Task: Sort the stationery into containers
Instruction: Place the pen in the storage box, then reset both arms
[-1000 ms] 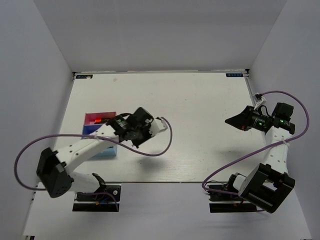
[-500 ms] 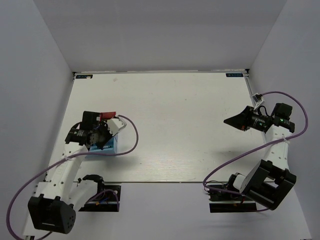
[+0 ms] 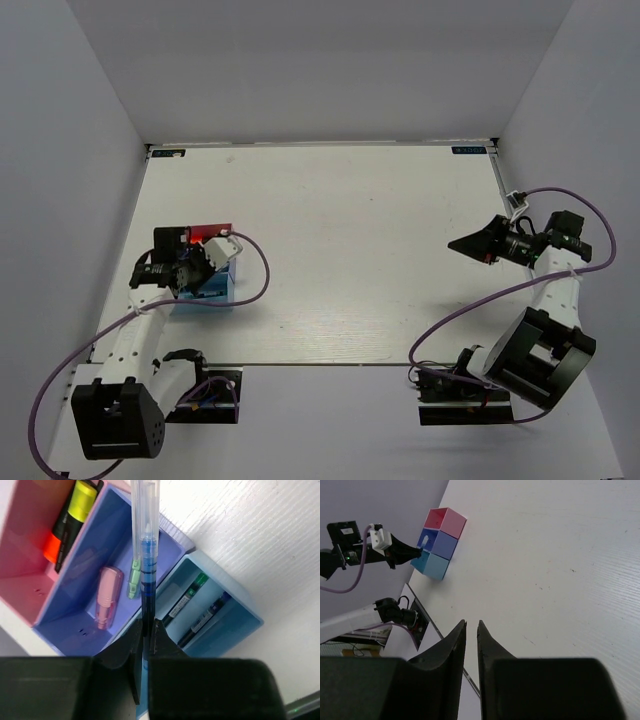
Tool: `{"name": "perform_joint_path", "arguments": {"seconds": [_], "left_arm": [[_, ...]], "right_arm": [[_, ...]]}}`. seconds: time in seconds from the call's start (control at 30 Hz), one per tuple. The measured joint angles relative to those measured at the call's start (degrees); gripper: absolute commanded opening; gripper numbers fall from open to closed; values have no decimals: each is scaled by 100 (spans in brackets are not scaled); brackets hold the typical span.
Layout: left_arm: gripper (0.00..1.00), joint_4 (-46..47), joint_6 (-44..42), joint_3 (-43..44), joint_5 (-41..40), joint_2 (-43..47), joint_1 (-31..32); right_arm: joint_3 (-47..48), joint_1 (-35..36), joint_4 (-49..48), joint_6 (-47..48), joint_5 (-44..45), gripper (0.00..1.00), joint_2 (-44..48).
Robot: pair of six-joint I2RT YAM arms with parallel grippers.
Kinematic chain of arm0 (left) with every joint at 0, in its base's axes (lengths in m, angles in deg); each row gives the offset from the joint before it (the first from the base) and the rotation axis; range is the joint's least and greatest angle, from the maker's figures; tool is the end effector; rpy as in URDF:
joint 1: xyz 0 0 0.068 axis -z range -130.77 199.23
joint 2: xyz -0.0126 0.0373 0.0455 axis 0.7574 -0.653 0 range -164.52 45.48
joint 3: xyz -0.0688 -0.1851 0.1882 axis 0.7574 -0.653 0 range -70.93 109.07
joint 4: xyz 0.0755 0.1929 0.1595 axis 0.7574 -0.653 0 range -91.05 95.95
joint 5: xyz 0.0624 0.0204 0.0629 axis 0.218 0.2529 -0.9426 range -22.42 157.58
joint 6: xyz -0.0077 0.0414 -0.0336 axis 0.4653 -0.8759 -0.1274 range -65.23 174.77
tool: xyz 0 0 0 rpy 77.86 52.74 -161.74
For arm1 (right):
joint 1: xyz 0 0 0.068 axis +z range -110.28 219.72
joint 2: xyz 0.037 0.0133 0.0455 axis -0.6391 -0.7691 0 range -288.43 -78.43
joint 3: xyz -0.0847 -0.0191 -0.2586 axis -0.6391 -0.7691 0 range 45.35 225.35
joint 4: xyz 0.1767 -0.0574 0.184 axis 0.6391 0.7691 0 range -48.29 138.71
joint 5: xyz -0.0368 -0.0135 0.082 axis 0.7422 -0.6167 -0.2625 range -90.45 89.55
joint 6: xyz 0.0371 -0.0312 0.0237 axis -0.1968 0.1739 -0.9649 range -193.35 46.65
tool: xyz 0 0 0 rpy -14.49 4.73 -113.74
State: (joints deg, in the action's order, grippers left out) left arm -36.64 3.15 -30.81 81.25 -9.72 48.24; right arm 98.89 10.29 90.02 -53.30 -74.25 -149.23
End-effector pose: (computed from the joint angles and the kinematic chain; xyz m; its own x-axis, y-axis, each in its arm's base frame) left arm 0.1797 -0.0053 0.2328 -0.4386 0.7542 -0.4887 0.7303 0.6160 0.2952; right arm 0.2080 -0.0782 0.2709 -0.6733 0.2702 -0.6882 -0.4679 0.5650 0.6796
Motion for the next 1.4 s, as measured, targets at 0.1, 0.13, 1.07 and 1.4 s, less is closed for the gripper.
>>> {"name": "perform_joint_path", "arguments": {"seconds": [0.1,0.13,1.07,1.4], "left_arm": [[0,173,0,-293,140,44,-212],[0,225,2,-382,199,79,-275],[63,358,1281,-236,802,1023,-577],[100,426,4588,898,1915,782,1263]], "right_arm": [[2,-44,151,111,-87,18,-68],[2,-55,192,155,-114,18,-96],[778,-170,2706,2763,-595,41,-691],[52,831,-240,796,1613,56,940]]}}
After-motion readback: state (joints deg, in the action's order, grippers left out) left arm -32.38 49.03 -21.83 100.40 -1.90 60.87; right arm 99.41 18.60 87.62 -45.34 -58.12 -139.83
